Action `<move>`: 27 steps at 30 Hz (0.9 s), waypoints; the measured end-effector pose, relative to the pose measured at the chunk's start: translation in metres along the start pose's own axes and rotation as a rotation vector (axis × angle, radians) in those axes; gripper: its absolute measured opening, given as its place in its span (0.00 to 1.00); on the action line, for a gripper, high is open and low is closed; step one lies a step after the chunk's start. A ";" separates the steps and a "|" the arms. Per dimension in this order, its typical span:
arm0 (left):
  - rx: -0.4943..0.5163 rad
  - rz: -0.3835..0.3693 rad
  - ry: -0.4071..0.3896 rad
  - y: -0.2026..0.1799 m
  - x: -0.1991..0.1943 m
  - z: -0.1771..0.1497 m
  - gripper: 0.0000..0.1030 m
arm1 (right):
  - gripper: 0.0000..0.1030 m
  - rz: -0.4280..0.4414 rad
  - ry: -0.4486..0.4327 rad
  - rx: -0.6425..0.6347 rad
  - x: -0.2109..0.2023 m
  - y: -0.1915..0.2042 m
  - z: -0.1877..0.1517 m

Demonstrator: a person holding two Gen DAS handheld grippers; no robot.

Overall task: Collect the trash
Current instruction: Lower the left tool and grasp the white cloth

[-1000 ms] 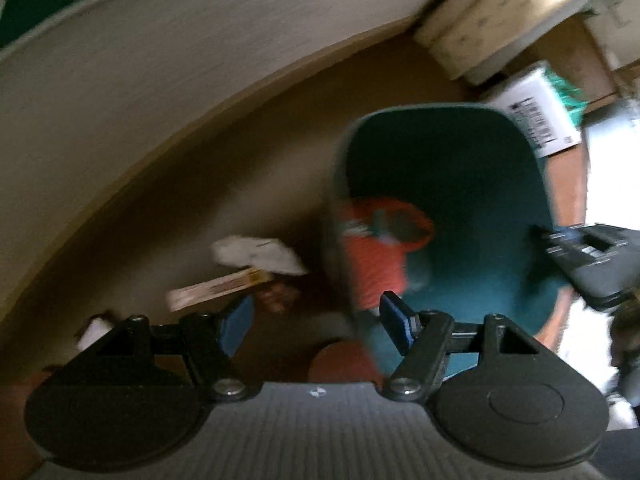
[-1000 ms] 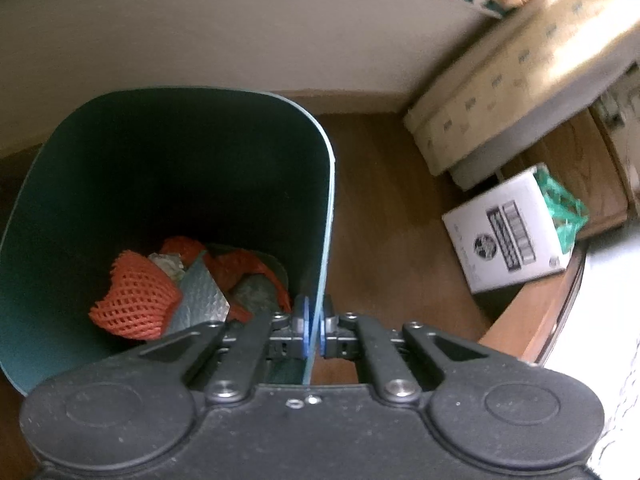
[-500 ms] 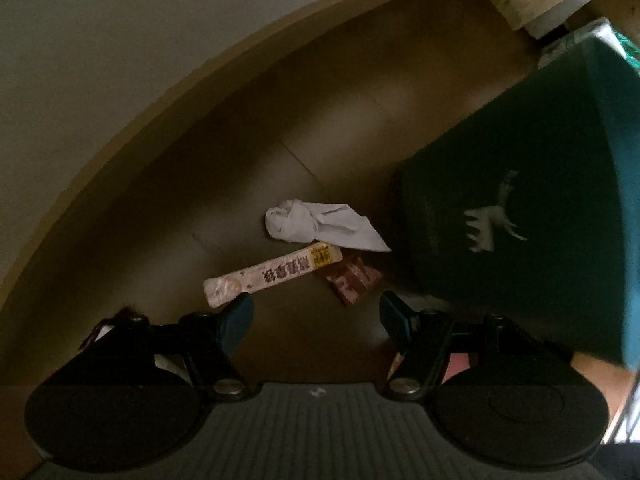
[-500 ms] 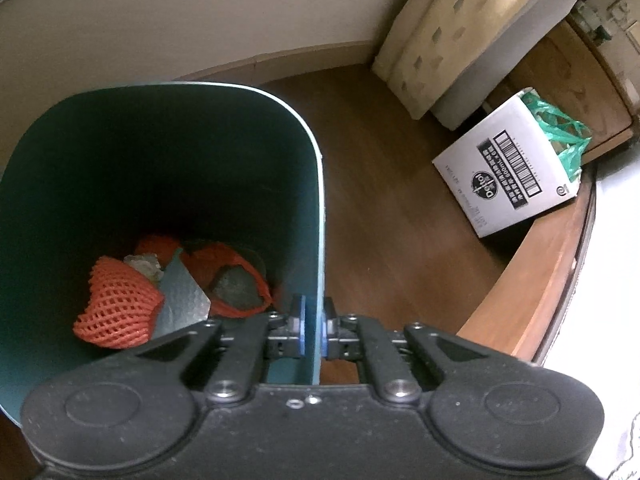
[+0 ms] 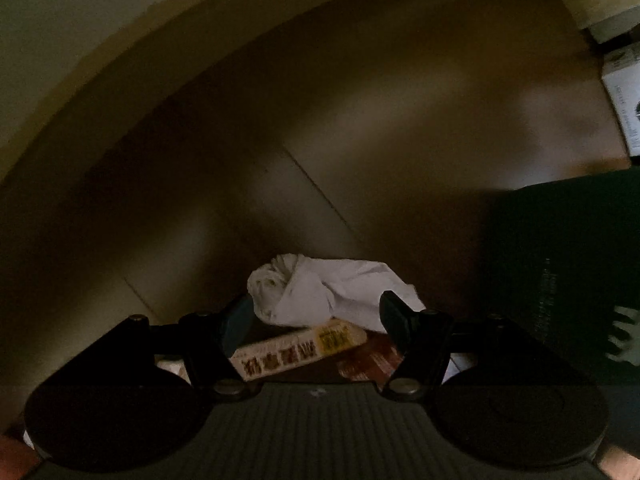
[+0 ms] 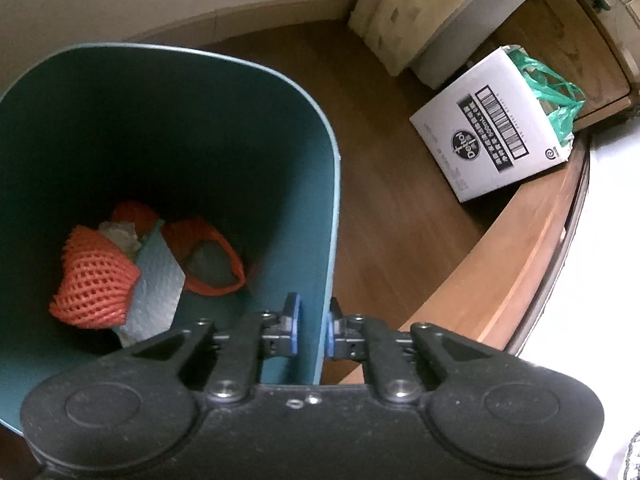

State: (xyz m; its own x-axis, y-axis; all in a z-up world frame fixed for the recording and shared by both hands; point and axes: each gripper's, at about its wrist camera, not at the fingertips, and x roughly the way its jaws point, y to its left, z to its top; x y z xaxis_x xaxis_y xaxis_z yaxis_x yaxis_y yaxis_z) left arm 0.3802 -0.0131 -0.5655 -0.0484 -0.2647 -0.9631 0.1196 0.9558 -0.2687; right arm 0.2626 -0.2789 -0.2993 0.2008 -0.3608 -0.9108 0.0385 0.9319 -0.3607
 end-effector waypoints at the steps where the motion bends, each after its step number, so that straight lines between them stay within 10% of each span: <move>1: 0.002 0.005 0.006 -0.001 0.005 0.001 0.67 | 0.11 0.001 0.000 0.005 0.001 -0.001 -0.001; 8: 0.033 0.037 0.030 -0.008 0.023 0.002 0.65 | 0.12 0.002 -0.007 -0.004 0.003 -0.004 0.002; 15: 0.046 0.054 0.023 -0.021 0.022 0.006 0.32 | 0.12 -0.012 -0.013 -0.011 0.004 -0.002 0.001; 27: 0.075 0.037 -0.068 -0.032 -0.052 -0.010 0.27 | 0.12 -0.078 -0.081 -0.057 -0.010 0.020 0.001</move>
State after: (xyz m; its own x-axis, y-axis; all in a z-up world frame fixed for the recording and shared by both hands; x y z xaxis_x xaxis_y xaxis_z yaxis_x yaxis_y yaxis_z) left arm 0.3687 -0.0290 -0.5065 0.0250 -0.2399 -0.9705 0.1944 0.9534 -0.2307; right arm 0.2620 -0.2562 -0.2974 0.2775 -0.4257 -0.8613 0.0022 0.8967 -0.4425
